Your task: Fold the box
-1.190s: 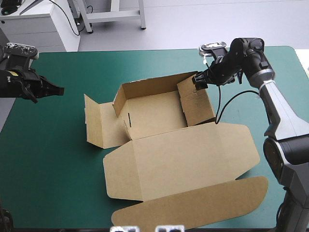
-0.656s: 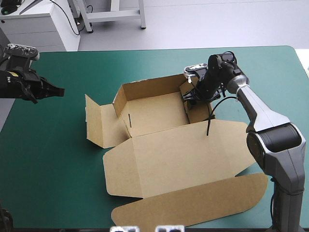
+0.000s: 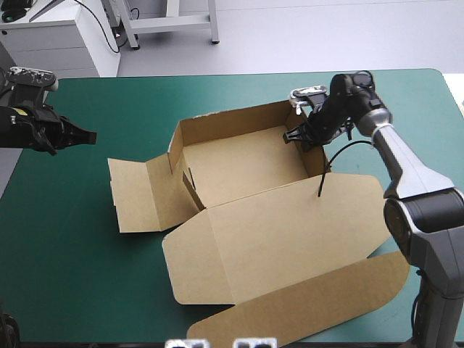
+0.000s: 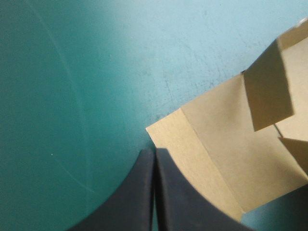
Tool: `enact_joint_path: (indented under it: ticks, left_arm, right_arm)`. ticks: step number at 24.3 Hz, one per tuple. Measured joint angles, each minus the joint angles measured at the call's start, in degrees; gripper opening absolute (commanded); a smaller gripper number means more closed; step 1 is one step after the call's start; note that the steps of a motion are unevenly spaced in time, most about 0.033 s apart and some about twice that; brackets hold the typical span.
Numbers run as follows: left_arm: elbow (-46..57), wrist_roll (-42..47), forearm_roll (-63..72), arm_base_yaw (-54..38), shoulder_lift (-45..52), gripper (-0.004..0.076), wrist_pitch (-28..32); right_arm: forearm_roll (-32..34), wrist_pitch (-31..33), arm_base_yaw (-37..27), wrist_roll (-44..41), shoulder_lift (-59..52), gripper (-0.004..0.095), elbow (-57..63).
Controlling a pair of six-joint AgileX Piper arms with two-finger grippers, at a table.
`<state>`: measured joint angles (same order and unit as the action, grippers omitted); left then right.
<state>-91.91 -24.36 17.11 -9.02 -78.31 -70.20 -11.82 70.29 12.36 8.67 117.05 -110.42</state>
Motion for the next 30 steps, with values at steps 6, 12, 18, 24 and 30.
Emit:
enact_joint_path:
  ticks: [6, 12, 18, 24, 30]
  left_arm:
    - [0.00, 0.56, -1.30, 0.00, 0.00, -0.0009, 0.80]
    - [0.00, 5.55, -9.38, 0.00, 0.00, -0.0008, 1.50]
    - [2.99, 6.06, -10.28, 0.00, 0.00, -0.0008, 4.37]
    - [17.69, 0.41, 7.25, 0.00, -0.61, -0.0008, 21.78]
    - [23.90, -24.43, 45.63, 0.00, -7.43, -0.0009, 17.94]
  right_arm:
    - [-6.26, 0.13, -6.24, 3.61, -8.55, -0.0020, 0.00]
    - [-8.69, 0.99, -11.04, 5.88, -15.70, -0.0020, 0.00]
    - [-9.42, 0.99, -13.32, 6.85, -19.82, -0.0020, 0.00]
    - [-11.84, 0.99, -13.58, 8.18, -22.33, -0.0020, 2.42]
    - [-13.99, 0.99, -13.64, 8.30, -22.33, -0.0020, 2.69]
